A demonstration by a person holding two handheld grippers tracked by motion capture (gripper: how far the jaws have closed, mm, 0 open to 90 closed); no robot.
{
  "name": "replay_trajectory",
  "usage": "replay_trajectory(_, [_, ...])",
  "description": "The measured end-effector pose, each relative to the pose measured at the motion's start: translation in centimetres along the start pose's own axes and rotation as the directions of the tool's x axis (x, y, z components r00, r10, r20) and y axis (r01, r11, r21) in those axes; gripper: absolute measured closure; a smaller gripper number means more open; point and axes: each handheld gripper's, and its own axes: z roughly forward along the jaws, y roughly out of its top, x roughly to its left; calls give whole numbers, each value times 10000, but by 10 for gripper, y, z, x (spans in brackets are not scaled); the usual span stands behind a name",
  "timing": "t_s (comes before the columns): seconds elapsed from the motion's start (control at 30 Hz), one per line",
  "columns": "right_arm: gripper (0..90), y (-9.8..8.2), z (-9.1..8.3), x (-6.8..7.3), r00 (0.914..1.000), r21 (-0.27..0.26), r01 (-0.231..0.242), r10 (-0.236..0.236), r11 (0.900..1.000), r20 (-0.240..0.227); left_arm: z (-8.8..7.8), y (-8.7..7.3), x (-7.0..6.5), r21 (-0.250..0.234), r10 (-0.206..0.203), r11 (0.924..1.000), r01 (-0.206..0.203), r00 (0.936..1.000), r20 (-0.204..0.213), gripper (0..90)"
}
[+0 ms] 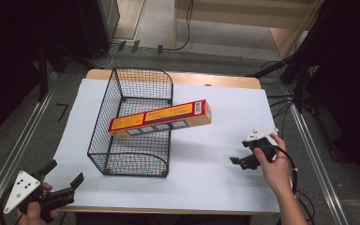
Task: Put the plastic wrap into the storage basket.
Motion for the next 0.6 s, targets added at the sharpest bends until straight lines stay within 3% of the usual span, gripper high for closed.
replay_trajectory(0.03, [139,-6,-1,0,9999,-201,-30,33,9998,133,0,0,0,-22,-30,10000,30,10000,15,29])
replay_trajectory(0.07, [140,-20,-7,0,9980,-602,-371,401,9975,497,0,0,0,-33,-6,10000,6,10000,41,29])
replay_trajectory(0.1, [140,-20,-7,0,9980,-602,-371,401,9975,497,0,0,0,-33,-6,10000,6,10000,41,29])
replay_trajectory(0.13, [140,-28,-14,-2,9942,-1194,-1002,1042,9878,281,1,1,-1,-84,16,10000,-16,10000,69,29])
replay_trajectory(0.17, [140,-28,-14,-2,9942,-1194,-1002,1042,9878,281,1,1,-1,-84,16,10000,-16,10000,69,29])
replay_trajectory(0.2, [140,-36,-22,-3,9873,-1960,-1586,1579,9677,-192,0,1,-1,-75,44,10000,-44,9999,115,29])
replay_trajectory(0.27, [137,-43,-28,-3,9867,-2397,-1627,1591,9571,-347,-1,2,0,-84,15,10000,-14,9999,156,29])
replay_trajectory(0.3, [137,-43,-28,-3,9867,-2397,-1627,1591,9571,-347,-1,2,0,-84,15,10000,-14,9999,156,29])
replay_trajectory(0.4, [137,-64,-39,0,9800,-3280,-1986,1906,9236,-568,-1,1,2,-64,-69,10000,70,9998,185,29])
replay_trajectory(0.43, [138,-70,-42,1,9751,-3576,-2215,2102,9072,-707,-1,1,2,-77,-79,9999,81,9998,203,29])
replay_trajectory(0.47, [138,-70,-42,1,9751,-3576,-2215,2102,9072,-707,-1,1,2,-77,-79,9999,81,9998,203,29])
replay_trajectory(0.5, [138,-76,-46,2,9682,-3783,-2492,2375,8915,-782,-1,1,2,-81,-87,9999,89,9998,197,29])
replay_trajectory(0.53, [139,-86,-52,2,9565,-4028,-2881,2814,8688,-771,-1,1,2,-79,-83,9999,84,9998,200,29])
replay_trajectory(0.6, [139,-91,-57,1,9524,-4163,-2973,2978,8593,-654,-1,2,1,-41,-56,10000,57,9998,205,29])
